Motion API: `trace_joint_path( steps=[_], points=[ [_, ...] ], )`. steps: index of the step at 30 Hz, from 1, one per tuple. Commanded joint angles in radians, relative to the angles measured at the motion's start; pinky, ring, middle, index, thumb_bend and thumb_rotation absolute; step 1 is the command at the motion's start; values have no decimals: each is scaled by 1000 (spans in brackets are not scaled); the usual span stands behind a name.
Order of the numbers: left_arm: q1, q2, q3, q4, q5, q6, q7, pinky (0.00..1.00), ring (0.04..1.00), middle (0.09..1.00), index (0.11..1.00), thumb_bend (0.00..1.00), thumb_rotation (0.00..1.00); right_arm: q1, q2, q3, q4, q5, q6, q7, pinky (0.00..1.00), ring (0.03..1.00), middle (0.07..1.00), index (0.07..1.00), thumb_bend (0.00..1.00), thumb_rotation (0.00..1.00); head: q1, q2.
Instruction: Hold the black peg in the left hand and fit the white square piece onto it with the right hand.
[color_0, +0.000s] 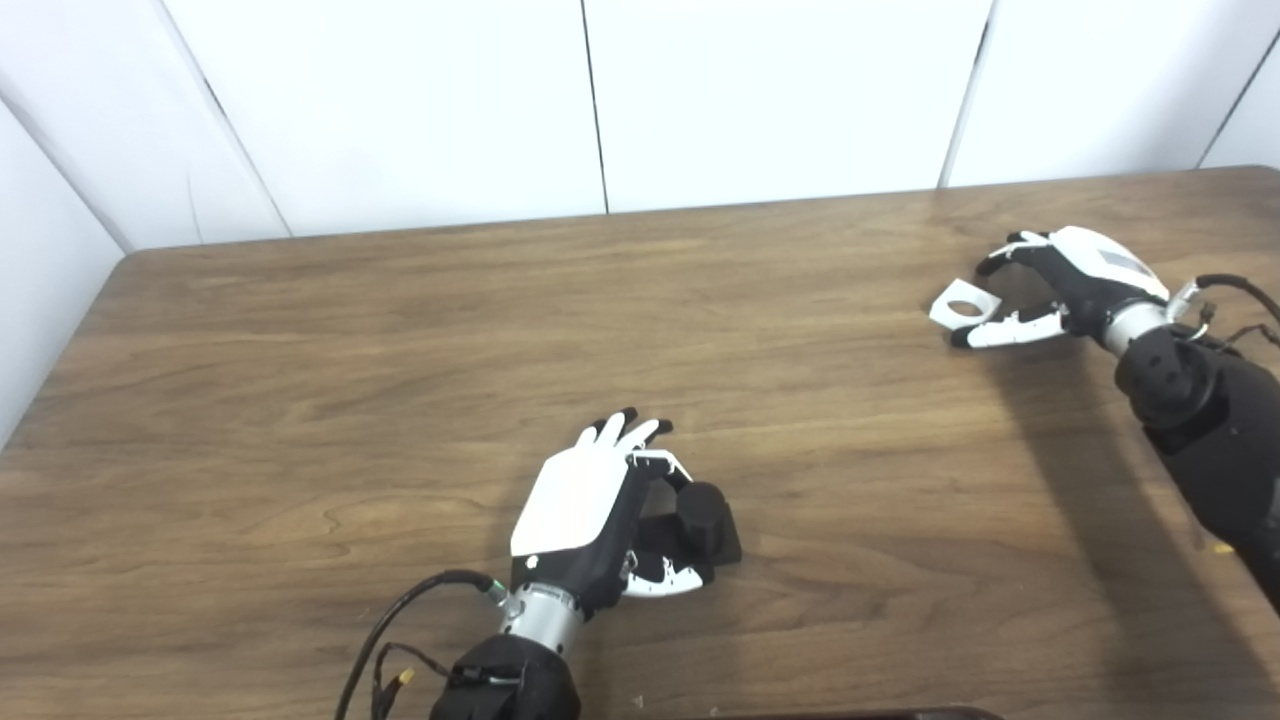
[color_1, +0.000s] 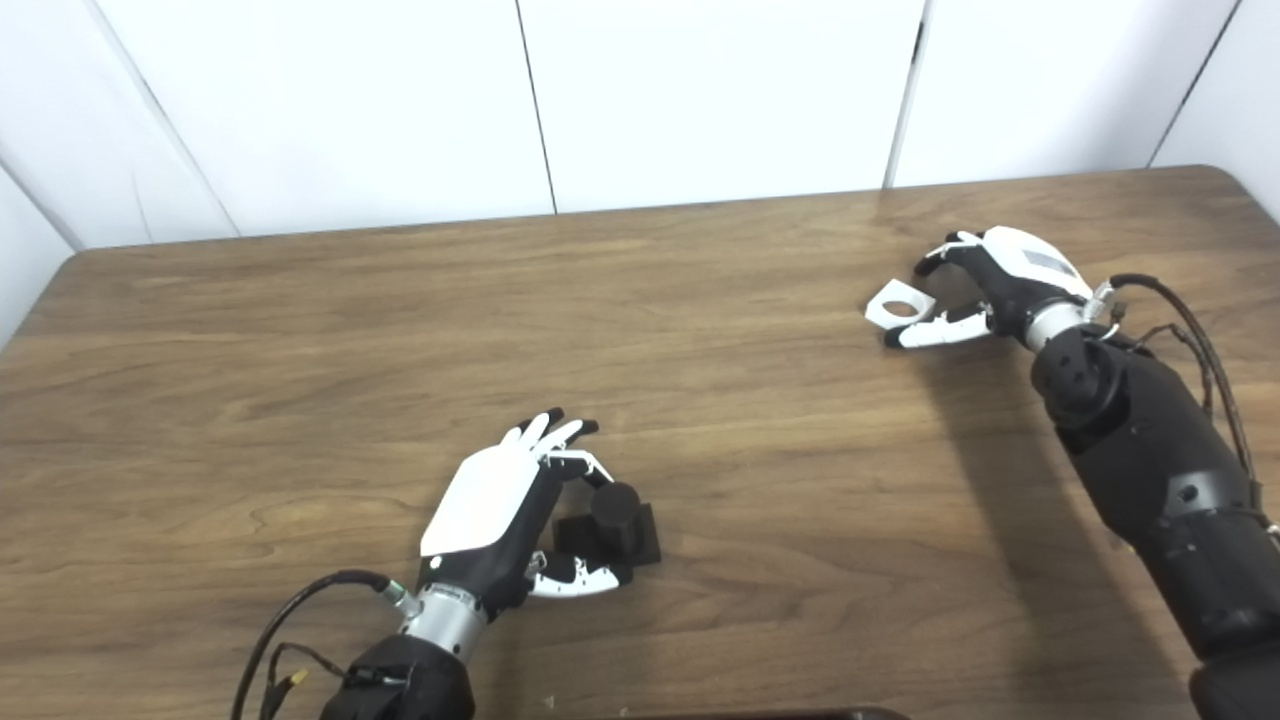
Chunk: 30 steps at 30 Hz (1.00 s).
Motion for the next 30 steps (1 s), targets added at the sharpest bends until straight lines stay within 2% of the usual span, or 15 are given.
trace_joint_path(
  steps=[1, 20, 30],
  points=[
    [-4, -9, 1, -2, 12, -7, 10, 1000, 1000, 921, 491, 523, 62, -58, -9, 8, -5, -10, -7, 5, 1000, 1000, 954, 762, 816, 438, 0, 0],
    [2, -23, -2, -7, 26, 1, 3, 1000, 1000, 923, 491, 523, 60, -126, 19, 68, 65, -51, 9, 21, 1000, 1000, 957, 753, 802, 452, 3, 2],
    [-1, -21, 2, -7, 22, -4, 4, 1000, 1000, 922, 491, 522, 60, -129, 16, 75, 78, -46, 2, 20, 1000, 1000, 956, 754, 804, 454, 0, 5]
  ],
)
